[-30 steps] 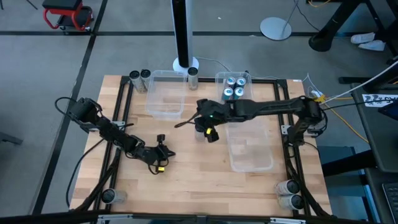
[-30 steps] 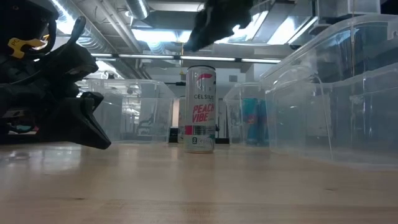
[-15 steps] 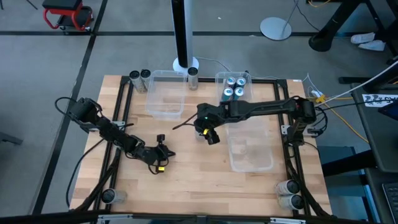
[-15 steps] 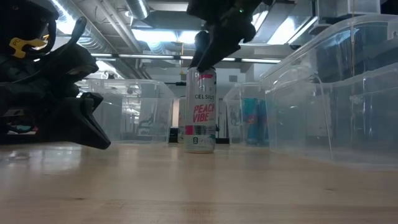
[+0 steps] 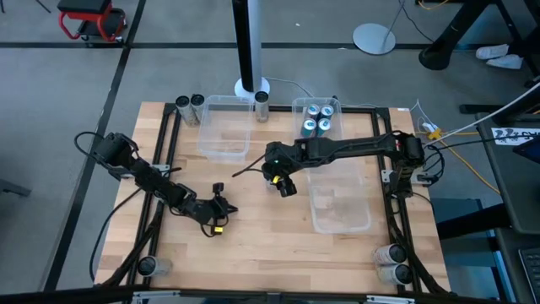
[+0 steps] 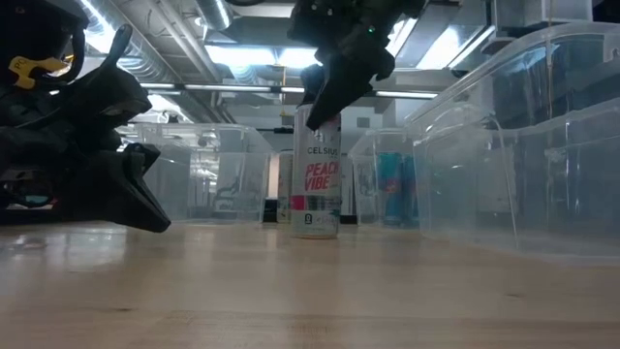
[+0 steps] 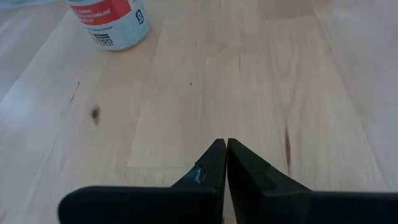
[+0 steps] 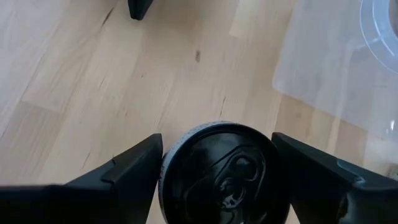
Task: Sort soda cans
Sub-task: Put the white pink soda can into the bottom right transparent bin
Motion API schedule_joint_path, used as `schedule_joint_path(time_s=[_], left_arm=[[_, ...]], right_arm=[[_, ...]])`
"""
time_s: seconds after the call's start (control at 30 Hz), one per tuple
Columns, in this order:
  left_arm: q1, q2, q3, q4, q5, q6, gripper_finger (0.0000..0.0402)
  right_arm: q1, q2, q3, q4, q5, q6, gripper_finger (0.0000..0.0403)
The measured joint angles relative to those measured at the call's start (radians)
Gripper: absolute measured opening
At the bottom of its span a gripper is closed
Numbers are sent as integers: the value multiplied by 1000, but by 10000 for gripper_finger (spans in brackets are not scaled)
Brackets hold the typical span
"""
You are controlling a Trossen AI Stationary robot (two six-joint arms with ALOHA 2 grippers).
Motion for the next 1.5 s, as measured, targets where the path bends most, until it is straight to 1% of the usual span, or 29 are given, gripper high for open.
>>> schedule_joint_path(time_s=[0.6,0.77,1.13,1.2,1.33,1.5], left_arm=[[0,0,0,0,0,-4,8],[0,0,0,0,38,-4,8],[0,0,0,0,40,-1,8],[0,0,0,0,40,-1,8],[0,0,0,0,39,-1,8],[0,0,0,0,39,21,8]], right_arm=[[0,1,-1,-23,10,10,296],[0,7,-1,-61,18,24,296],[0,11,-4,-70,34,25,295],[0,11,-4,-69,35,21,288],[0,11,-3,-69,33,-2,251],[1,3,-4,-69,22,-31,248]])
